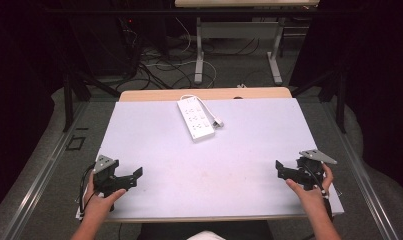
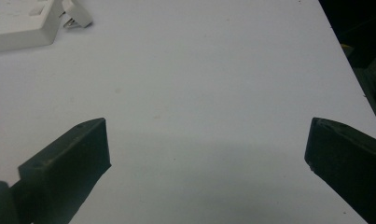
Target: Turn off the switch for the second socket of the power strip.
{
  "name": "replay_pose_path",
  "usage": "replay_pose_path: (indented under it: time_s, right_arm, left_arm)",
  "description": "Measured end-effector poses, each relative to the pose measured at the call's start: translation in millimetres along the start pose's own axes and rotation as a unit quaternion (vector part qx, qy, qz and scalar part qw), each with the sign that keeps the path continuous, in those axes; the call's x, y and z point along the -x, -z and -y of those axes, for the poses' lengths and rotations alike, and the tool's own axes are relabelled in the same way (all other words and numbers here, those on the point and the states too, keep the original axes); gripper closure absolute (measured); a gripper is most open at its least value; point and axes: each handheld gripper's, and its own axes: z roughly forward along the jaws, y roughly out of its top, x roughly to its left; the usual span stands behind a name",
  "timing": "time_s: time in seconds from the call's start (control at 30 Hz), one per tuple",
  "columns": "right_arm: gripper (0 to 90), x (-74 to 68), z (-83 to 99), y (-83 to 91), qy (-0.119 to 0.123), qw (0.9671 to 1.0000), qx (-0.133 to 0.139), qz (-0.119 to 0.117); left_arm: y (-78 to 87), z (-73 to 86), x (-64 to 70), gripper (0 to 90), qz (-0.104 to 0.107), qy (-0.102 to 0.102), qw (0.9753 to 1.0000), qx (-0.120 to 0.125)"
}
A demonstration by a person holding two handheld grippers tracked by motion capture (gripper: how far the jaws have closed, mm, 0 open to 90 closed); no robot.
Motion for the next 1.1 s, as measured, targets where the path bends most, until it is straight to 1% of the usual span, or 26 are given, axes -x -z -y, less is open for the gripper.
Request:
replay_pose_path:
  time_s: [0.03, 0.1, 0.13, 0.2, 0.23, 0.27, 0.3, 0.33, 0.37, 0.4, 0.43, 0.47, 0.5, 0.6, 0.67, 0.7, 0.73, 0.77, 0.8, 0.83, 0.87, 0.9, 0.97, 1.0, 1.07, 1.1]
  right_arm:
    - [0.0, -2.1, -0.2, -0.4, -0.004, 1.0000, -0.004, -0.003]
    - [0.0, -5.2, -1.0, -1.8, 0.006, 0.9999, -0.009, -0.013]
    - [0.0, -5.2, -1.0, -1.8, 0.006, 0.9999, -0.009, -0.013]
    - [5.3, -11.6, -5.4, -3.3, 0.022, 0.9995, -0.010, -0.018]
    - [5.3, -11.6, -5.4, -3.3, 0.022, 0.9995, -0.010, -0.018]
    - [9.2, -13.8, -7.9, -3.5, 0.030, 0.9993, -0.012, -0.019]
    - [16.1, -18.7, -13.9, -5.4, 0.046, 0.9986, -0.018, -0.019]
    - [16.1, -18.7, -13.9, -5.4, 0.046, 0.9986, -0.018, -0.019]
    - [16.0, -23.5, -20.4, -8.6, 0.065, 0.9975, -0.018, -0.022]
    - [16.0, -25.7, -23.8, -10.3, 0.072, 0.9969, -0.018, -0.028]
    - [16.0, -25.7, -23.8, -10.3, 0.072, 0.9969, -0.018, -0.028]
    - [16.2, -27.6, -27.3, -12.3, 0.080, 0.9961, -0.018, -0.034]
    - [19.0, -32.1, -34.3, -16.9, 0.085, 0.9953, -0.010, -0.045]
    - [27.0, -39.7, -46.1, -22.3, 0.090, 0.9945, -0.004, -0.055]
    - [28.3, -42.8, -50.3, -24.3, 0.090, 0.9942, -0.003, -0.059]
    - [30.3, -45.8, -54.8, -26.1, 0.092, 0.9938, -0.003, -0.061]
    - [32.2, -52.4, -63.6, -29.2, 0.093, 0.9931, -0.006, -0.071]
    - [32.2, -52.4, -63.6, -29.2, 0.093, 0.9931, -0.006, -0.071]
    - [34.5, -58.4, -72.4, -32.7, 0.099, 0.9921, -0.008, -0.076]
    - [34.5, -58.4, -72.4, -32.7, 0.099, 0.9921, -0.008, -0.076]
    - [34.9, -61.4, -76.6, -35.3, 0.098, 0.9919, -0.009, -0.081]
    - [35.3, -66.1, -84.9, -39.7, 0.100, 0.9905, -0.020, -0.093]
    - [35.3, -70.5, -92.5, -45.3, 0.106, 0.9880, -0.031, -0.108]
    - [35.3, -72.6, -95.8, -46.9, 0.109, 0.9871, -0.037, -0.111]
    - [35.3, -77.4, -102.0, -49.9, 0.119, 0.9855, -0.039, -0.114]
    - [35.3, -77.4, -102.0, -49.9, 0.119, 0.9855, -0.039, -0.114]
  left_arm:
    - [0.2, 0.0, 0.5, 1.4, 0.000, 0.001, 1.0000, -0.001]
    - [0.6, 0.1, 1.2, 1.4, -0.001, 0.002, 1.0000, 0.000]
    - [1.0, 0.1, 1.6, 1.4, -0.002, 0.002, 1.0000, 0.000]
    - [0.7, 0.9, 2.8, 1.4, -0.003, 0.002, 1.0000, 0.004]
    - [0.8, 1.0, 3.2, 1.4, -0.003, 0.001, 1.0000, 0.003]
    - [0.8, 1.3, 3.8, 1.4, -0.003, 0.001, 1.0000, 0.002]
    - [0.7, 1.6, 4.2, 1.4, -0.004, 0.002, 1.0000, 0.002]
    - [0.7, 1.6, 4.4, 1.4, -0.004, 0.001, 1.0000, 0.002]
    - [0.8, 1.6, 4.6, 1.4, -0.004, 0.000, 1.0000, 0.002]
    - [0.9, 1.7, 4.7, 1.4, -0.005, 0.000, 1.0000, 0.003]
    - [1.0, 1.8, 4.8, 1.4, -0.005, 0.000, 1.0000, 0.003]
    - [1.1, 2.0, 4.8, 1.4, -0.006, -0.001, 1.0000, 0.003]
    - [1.3, 2.3, 4.8, 1.4, -0.006, -0.002, 1.0000, 0.003]
    - [2.6, 3.1, 5.0, 1.4, -0.008, -0.004, 1.0000, 0.001]
    - [3.7, 3.7, 5.1, 1.4, -0.009, -0.003, 1.0000, 0.002]
    - [4.2, 3.9, 5.0, 1.4, -0.011, -0.003, 0.9999, 0.003]
    - [4.5, 4.0, 4.7, 1.4, -0.011, -0.003, 0.9999, 0.003]
    - [5.0, 4.2, 4.6, 1.4, -0.012, -0.001, 0.9999, 0.002]
    - [5.3, 4.3, 4.4, 1.4, -0.013, -0.001, 0.9999, 0.002]
    - [5.3, 4.6, 4.4, 1.4, -0.013, 0.001, 0.9999, 0.003]
    - [5.5, 4.8, 4.2, 1.4, -0.013, 0.002, 0.9999, 0.003]
    - [6.0, 5.2, 3.9, 1.4, -0.014, 0.002, 0.9999, 0.002]
    - [6.2, 5.3, 3.9, 1.4, -0.014, 0.003, 0.9999, 0.003]
    - [6.7, 5.4, 3.6, 1.4, -0.014, 0.002, 0.9999, 0.003]
    - [7.5, 5.5, 3.0, 1.4, -0.015, 0.003, 0.9999, 0.005]
    - [8.0, 5.6, 2.7, 1.4, -0.015, 0.003, 0.9999, 0.005]
